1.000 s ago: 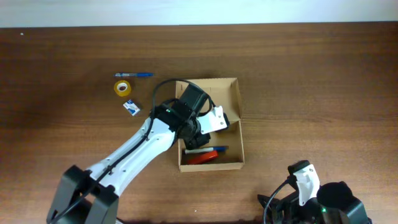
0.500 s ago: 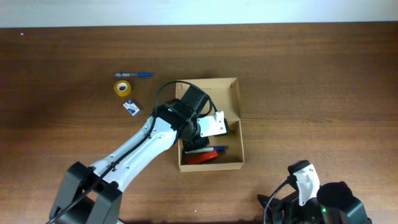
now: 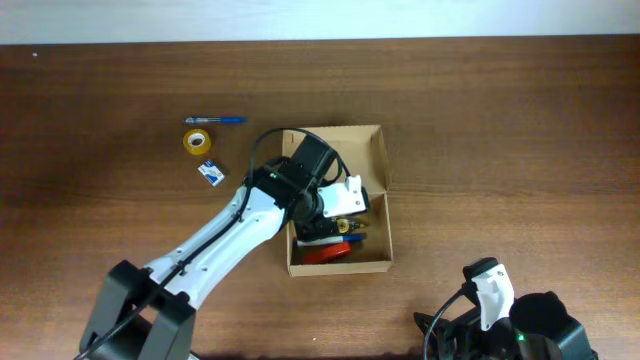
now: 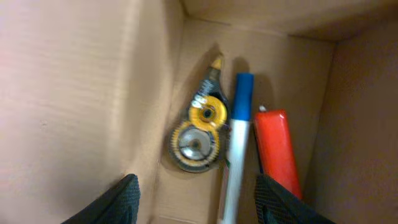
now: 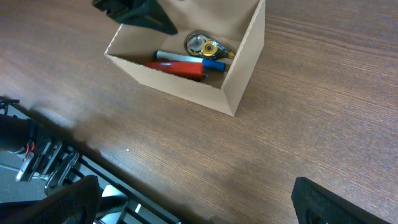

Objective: Pack container
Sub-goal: 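Lower the correction tape into the box, release, and withdraw, then lower the left gripper onto the small staples box and grasp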

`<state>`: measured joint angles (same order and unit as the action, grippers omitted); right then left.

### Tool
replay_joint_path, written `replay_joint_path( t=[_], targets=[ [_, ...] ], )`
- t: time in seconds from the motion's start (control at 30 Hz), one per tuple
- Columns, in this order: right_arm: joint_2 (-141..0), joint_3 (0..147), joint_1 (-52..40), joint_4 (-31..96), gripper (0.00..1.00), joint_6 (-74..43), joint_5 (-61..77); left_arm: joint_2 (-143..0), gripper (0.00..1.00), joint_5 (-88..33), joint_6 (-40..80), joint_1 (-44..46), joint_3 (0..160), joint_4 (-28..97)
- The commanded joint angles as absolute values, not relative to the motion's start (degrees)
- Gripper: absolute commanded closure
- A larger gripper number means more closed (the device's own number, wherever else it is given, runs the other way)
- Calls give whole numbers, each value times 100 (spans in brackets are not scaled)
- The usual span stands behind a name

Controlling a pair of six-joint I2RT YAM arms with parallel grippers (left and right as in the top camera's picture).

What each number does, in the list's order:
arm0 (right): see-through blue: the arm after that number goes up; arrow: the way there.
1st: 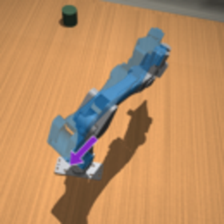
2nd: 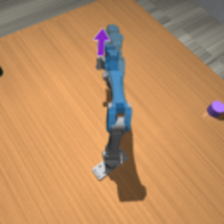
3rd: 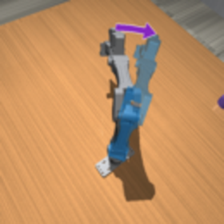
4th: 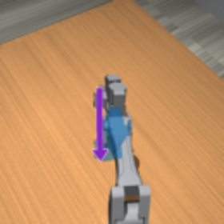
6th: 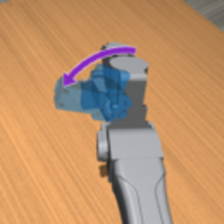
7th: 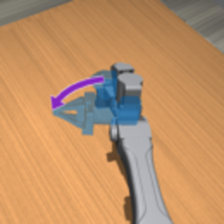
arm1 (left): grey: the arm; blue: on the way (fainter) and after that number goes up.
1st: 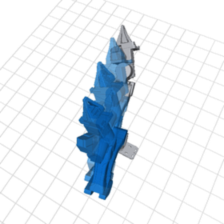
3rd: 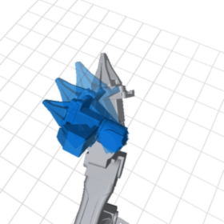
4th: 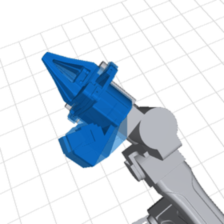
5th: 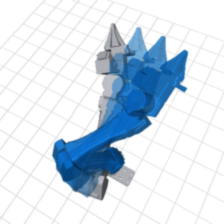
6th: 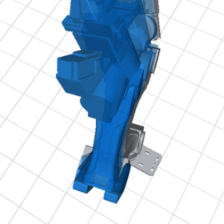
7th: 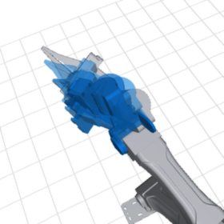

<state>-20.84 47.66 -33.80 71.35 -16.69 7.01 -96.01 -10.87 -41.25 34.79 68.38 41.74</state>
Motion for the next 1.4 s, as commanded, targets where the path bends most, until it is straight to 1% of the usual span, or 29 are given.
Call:
replay_joint_path(
  t=[0.0,0.13,0.23,0.33,0.4,0.53,0.73,0.87,0.97,1.07,1.37],
  targets=[
    [-2110,4746,-3428,7118,1,-1651,731,-9179,43,-548,-3769,3509,7430,4257],
    [-2110,4746,-3428,7118,1,-1651,731,-8665,42,464,-3548,3437,7835,4416],
    [-2110,4746,-3428,7118,1,-1649,731,-8208,42,587,-3527,3155,7887,4414],
    [-2110,4746,-3428,7118,1,-1651,731,-7802,42,585,-3284,2604,7887,4440],
    [-2110,4746,-3428,7118,1,-1649,731,-7640,39,580,-3277,2220,7887,4515],
    [-2110,4746,-3428,7118,1,-1649,731,-7616,36,493,-3345,1352,7878,4764],
    [-2110,4746,-3428,7118,1,-1651,731,-8226,35,-438,-3946,346,7878,4921],
    [-2110,4746,-3428,7118,1,-1649,731,-8921,35,-545,-4145,25,7878,4906],
    [-2110,4746,-3428,7118,1,-1649,731,-9454,34,-797,-4563,-86,7878,4897],
    [-2110,4746,-3428,7118,1,-1651,731,-9992,29,-923,-4768,-108,7878,4814],
    [-2110,4746,-3428,7118,1,-1651,731,-11000,28,-718,-4790,-178,7878,4383]
  ],
)
